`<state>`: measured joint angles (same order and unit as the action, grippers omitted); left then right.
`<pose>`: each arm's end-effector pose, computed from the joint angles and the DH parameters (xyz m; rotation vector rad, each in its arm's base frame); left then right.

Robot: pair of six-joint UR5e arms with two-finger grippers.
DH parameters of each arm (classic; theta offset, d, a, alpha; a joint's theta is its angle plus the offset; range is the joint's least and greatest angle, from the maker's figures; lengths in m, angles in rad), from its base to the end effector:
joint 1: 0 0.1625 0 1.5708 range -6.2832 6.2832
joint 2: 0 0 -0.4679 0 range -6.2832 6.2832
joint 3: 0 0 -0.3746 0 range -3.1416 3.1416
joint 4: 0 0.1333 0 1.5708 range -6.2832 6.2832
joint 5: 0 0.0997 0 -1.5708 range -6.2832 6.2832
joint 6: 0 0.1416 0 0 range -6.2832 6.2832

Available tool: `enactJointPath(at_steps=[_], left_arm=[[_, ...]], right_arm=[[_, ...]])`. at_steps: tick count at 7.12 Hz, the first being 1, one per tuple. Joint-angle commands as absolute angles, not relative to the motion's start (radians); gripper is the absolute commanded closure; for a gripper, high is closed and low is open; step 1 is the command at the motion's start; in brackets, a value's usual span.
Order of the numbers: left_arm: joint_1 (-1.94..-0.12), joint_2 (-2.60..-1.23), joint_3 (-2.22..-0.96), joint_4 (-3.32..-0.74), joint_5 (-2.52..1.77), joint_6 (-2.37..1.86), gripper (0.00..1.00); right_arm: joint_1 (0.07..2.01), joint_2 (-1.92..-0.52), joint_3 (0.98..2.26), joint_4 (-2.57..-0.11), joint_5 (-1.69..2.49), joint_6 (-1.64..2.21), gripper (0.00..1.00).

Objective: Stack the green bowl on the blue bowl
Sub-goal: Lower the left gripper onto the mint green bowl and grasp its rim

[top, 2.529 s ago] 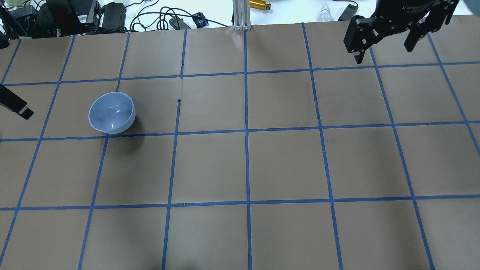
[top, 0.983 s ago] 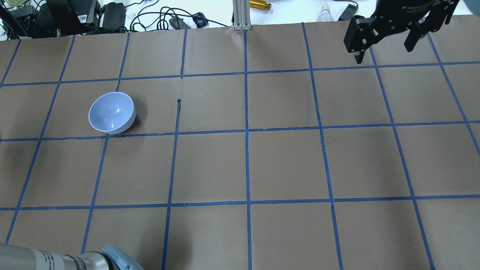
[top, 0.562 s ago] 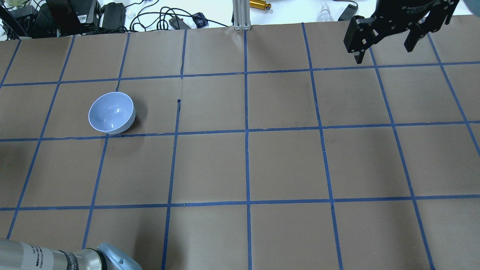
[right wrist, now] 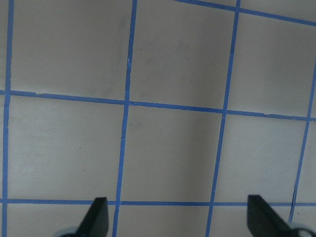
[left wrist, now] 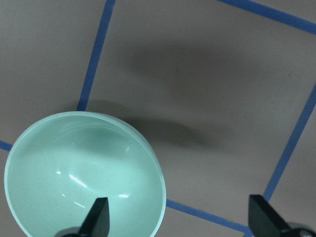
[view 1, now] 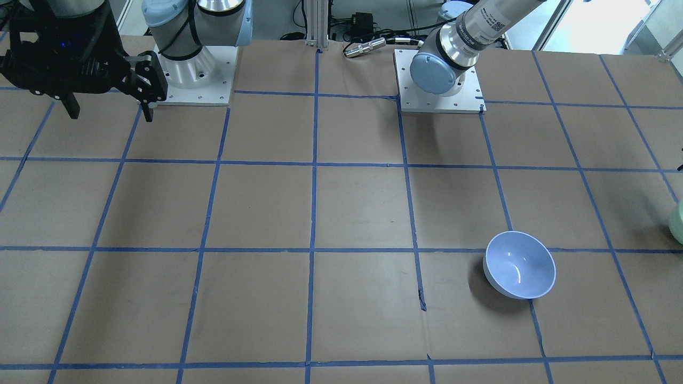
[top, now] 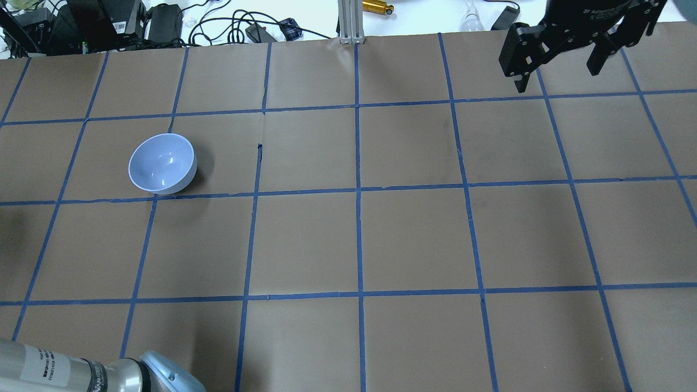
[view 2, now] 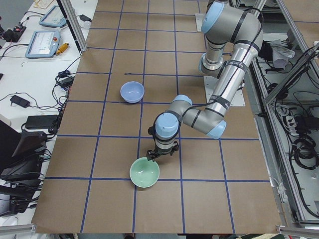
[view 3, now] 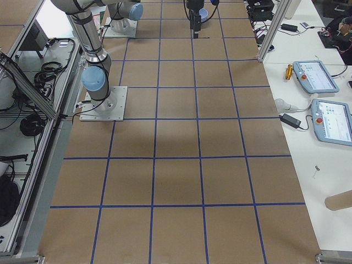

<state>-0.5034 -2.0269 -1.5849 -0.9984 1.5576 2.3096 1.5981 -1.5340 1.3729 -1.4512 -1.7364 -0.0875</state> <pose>0.5074 -0.4337 0.2822 1.7691 2.4705 -0.0017 0.1234 -0.4892 0.5548 0.1655 -2.9697 0.0543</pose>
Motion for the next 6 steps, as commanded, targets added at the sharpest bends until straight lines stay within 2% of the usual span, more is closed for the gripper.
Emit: enactJointPath(at_steps=[1, 6], left_arm=[[-0.502, -2.069, -1.569, -0.959, 1.552, 2.330, 0.00], [-0.483, -2.183, -1.488, -0.957, 1.552, 2.348, 0.00]], right_arm=[[1.598, -1.534, 1.373, -1.451, -1.736, -0.087, 0.00], [1.597, -1.534, 1.373, -1.451, -1.736, -0.087, 0.00]])
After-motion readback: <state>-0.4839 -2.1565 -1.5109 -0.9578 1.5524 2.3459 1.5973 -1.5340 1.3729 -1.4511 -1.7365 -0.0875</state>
